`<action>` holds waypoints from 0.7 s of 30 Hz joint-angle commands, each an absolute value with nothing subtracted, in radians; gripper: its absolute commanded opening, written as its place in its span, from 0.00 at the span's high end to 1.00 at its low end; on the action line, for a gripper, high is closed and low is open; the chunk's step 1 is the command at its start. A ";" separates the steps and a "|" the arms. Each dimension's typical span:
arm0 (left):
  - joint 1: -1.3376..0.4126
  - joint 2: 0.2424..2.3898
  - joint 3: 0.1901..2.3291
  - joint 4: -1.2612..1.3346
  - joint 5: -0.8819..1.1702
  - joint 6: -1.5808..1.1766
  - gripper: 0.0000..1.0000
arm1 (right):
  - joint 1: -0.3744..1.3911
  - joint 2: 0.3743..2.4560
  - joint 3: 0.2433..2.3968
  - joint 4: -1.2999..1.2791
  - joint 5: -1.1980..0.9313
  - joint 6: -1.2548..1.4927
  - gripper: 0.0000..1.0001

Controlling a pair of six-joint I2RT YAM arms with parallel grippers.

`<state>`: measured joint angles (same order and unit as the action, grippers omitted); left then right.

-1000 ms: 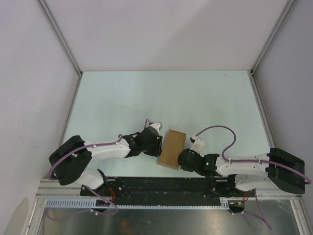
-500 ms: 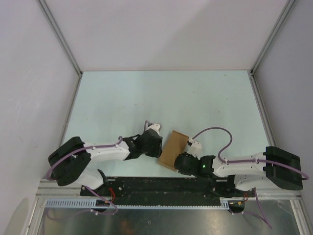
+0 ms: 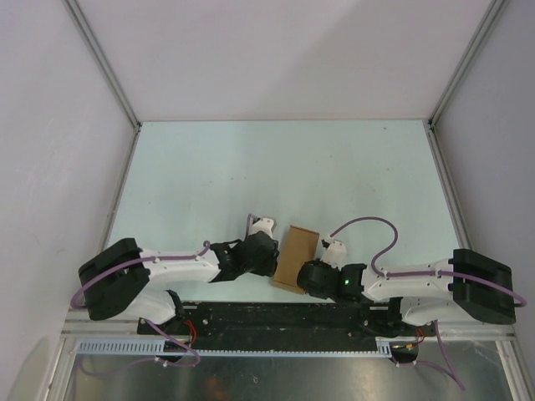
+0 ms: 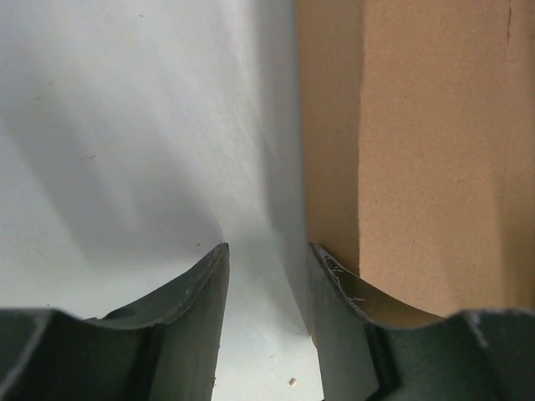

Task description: Fold the paper box

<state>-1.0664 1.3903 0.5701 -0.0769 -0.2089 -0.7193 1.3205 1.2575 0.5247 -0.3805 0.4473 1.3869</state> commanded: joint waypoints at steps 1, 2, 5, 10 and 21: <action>-1.134 1.420 0.549 -0.124 -0.064 -0.801 0.51 | 1.295 1.267 0.581 -0.345 0.505 1.385 1.00; -1.134 1.420 0.552 -0.126 -0.066 -0.798 0.51 | 1.290 1.266 0.589 -0.350 0.505 1.381 1.00; -1.132 1.404 0.549 -0.127 -0.072 -0.790 0.50 | 1.285 1.261 0.589 -0.350 0.502 1.364 1.00; -1.134 1.387 0.525 -0.129 -0.083 -0.798 0.49 | 1.289 1.221 0.589 -0.425 0.503 1.368 1.00; -1.131 1.102 0.503 -0.273 -0.271 -0.864 0.42 | 1.302 0.930 0.591 -0.822 0.626 1.423 0.85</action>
<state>-1.1267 1.2060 0.4751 -0.1566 -0.1890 -0.8127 1.3006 1.0386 0.5529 -0.6437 0.5129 1.3766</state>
